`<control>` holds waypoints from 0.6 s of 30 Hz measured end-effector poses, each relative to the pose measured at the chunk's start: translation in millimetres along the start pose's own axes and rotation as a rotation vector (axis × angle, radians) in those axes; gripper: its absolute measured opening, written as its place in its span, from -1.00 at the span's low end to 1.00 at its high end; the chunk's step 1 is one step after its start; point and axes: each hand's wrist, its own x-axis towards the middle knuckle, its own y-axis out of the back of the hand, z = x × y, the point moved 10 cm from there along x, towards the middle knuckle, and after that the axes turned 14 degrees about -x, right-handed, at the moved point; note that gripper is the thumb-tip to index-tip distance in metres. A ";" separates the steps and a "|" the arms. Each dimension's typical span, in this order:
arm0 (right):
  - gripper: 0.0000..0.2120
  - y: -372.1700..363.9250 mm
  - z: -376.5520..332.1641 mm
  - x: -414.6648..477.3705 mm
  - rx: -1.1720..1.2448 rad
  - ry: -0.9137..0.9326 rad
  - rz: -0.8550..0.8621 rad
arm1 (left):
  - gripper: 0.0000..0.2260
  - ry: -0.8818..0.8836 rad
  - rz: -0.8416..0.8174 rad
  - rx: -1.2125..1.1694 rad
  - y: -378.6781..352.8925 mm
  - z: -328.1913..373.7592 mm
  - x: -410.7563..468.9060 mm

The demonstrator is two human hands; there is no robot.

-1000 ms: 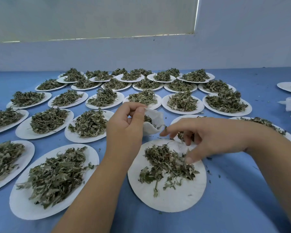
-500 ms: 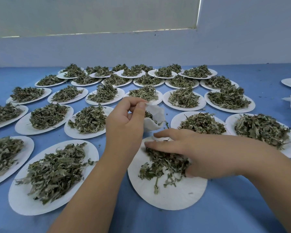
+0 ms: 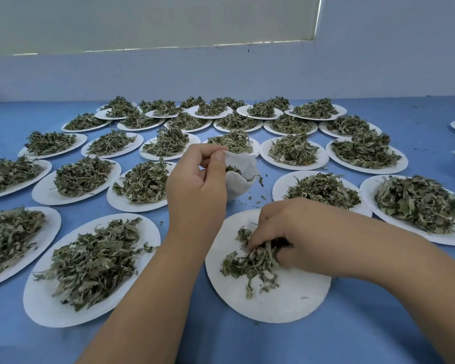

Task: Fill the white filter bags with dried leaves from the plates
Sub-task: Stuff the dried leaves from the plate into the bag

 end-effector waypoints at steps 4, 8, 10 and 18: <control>-0.56 7.9 0.6 -2.2 -0.022 -0.032 -0.030 | -0.77 -0.020 0.009 0.002 1.0 1.5 -0.4; -0.47 2.3 3.1 -13.3 0.010 0.005 -0.151 | -0.76 -0.021 0.009 0.001 0.4 1.3 -1.2; -0.42 -0.8 2.7 -17.9 0.014 0.020 -0.184 | -0.76 -0.019 0.001 0.007 -0.7 1.0 -1.0; -0.51 0.5 -12.1 -9.2 -0.049 -0.021 -0.024 | -0.82 -0.055 -0.018 0.030 -3.1 3.2 -2.4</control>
